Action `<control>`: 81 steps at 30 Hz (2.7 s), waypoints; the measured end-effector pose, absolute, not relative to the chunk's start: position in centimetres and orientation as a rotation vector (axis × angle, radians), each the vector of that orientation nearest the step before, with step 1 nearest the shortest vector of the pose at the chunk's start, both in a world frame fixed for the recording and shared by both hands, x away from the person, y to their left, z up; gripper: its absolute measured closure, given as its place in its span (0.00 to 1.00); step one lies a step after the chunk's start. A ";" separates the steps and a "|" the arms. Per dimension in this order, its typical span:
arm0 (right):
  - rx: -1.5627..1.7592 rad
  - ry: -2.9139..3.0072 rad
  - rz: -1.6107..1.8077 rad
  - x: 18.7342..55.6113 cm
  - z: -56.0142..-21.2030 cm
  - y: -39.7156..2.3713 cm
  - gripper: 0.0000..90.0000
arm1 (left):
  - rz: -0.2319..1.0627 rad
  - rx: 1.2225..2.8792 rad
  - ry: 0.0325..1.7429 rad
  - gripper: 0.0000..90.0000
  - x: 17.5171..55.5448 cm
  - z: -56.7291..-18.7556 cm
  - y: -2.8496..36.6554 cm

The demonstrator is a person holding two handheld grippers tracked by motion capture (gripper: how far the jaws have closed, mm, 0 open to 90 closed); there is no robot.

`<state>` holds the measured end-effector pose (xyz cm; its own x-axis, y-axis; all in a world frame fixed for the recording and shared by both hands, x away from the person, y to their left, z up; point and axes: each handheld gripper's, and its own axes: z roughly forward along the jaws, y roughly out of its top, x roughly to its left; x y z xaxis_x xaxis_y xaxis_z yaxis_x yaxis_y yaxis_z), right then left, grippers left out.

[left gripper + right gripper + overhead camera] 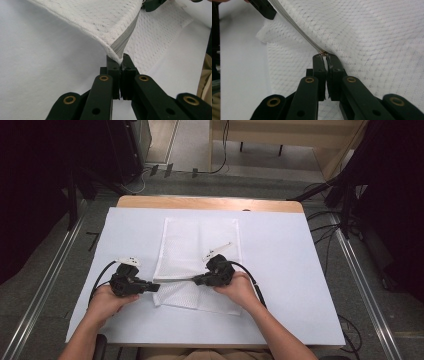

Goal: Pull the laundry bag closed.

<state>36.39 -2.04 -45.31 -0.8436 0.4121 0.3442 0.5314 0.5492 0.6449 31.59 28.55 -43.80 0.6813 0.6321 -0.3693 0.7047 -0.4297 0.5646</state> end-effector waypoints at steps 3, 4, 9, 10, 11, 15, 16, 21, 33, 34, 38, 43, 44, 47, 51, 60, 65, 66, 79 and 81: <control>-0.803 -2.639 -1.169 36.3 -45.2 -2.2 0.98 | -0.130 2.173 1.023 0.99 31.6 -43.8 28.6; -0.797 -2.645 -1.173 36.3 -45.3 -2.3 0.98 | -0.129 2.172 1.019 0.99 31.6 -43.8 28.7; -0.821 -2.646 -1.162 36.3 -45.4 -3.2 0.98 | -0.137 2.169 1.019 0.99 31.6 -43.8 28.7; -0.828 -2.647 -1.164 36.3 -45.5 -3.3 0.98 | -0.136 2.169 1.019 0.99 31.6 -43.8 28.8; -0.828 -2.649 -1.165 36.3 -45.5 -3.5 0.98 | -0.136 2.172 1.022 0.99 31.6 -43.8 28.8; -0.851 -2.658 -1.151 36.4 -45.5 -4.1 0.98 | -0.137 2.163 1.031 0.99 31.5 -43.8 29.0; -0.856 -2.655 -1.152 36.5 -45.6 -4.3 0.98 | -0.135 2.163 1.033 0.99 31.5 -43.8 29.1; -0.876 -2.657 -1.149 36.5 -45.6 -5.0 0.98 | -0.142 2.162 1.035 0.99 31.5 -43.9 29.0; -0.885 -2.660 -1.150 36.5 -45.6 -6.0 0.98 | -0.148 2.162 1.031 0.99 31.5 -43.9 29.1; -0.886 -2.661 -1.150 36.5 -45.7 -6.1 0.98 | -0.146 2.161 1.032 0.99 31.5 -43.9 29.1; -0.899 -2.655 -1.148 36.5 -45.7 -6.6 0.98 | -0.149 2.162 1.030 0.99 31.5 -43.9 29.1; -0.911 -2.651 -1.153 36.5 -45.7 -7.1 0.98 | -0.154 2.161 1.032 0.99 31.5 -43.9 29.1; -0.912 -2.656 -1.148 36.5 -45.8 -7.2 0.98 | -0.152 2.161 1.032 0.99 31.5 -43.9 29.1; -0.914 -2.657 -1.137 36.5 -45.8 -7.5 0.98 | -0.150 2.159 1.035 0.99 31.4 -43.9 29.2; -0.937 -2.650 -1.143 36.5 -45.8 -8.2 0.98 | -0.155 2.159 1.032 0.99 31.5 -43.9 29.2; -0.955 -2.658 -1.137 36.6 -45.8 -9.2 0.98 | -0.155 2.155 1.039 0.99 31.4 -44.0 29.2; -0.979 -2.652 -1.130 36.6 -45.8 -10.0 0.98 | -0.154 2.160 1.039 0.99 31.4 -44.0 29.3; -0.977 -2.661 -1.129 36.6 -45.8 -10.1 0.98 | -0.157 2.161 1.040 0.99 31.4 -44.0 29.3; -1.016 -2.661 -1.108 36.5 -46.0 -11.6 0.98 | -0.163 2.157 1.046 0.99 31.4 -44.1 29.5; -1.018 -2.654 -1.118 36.5 -46.0 -11.8 0.98 | -0.166 2.157 1.046 0.99 31.4 -44.1 29.5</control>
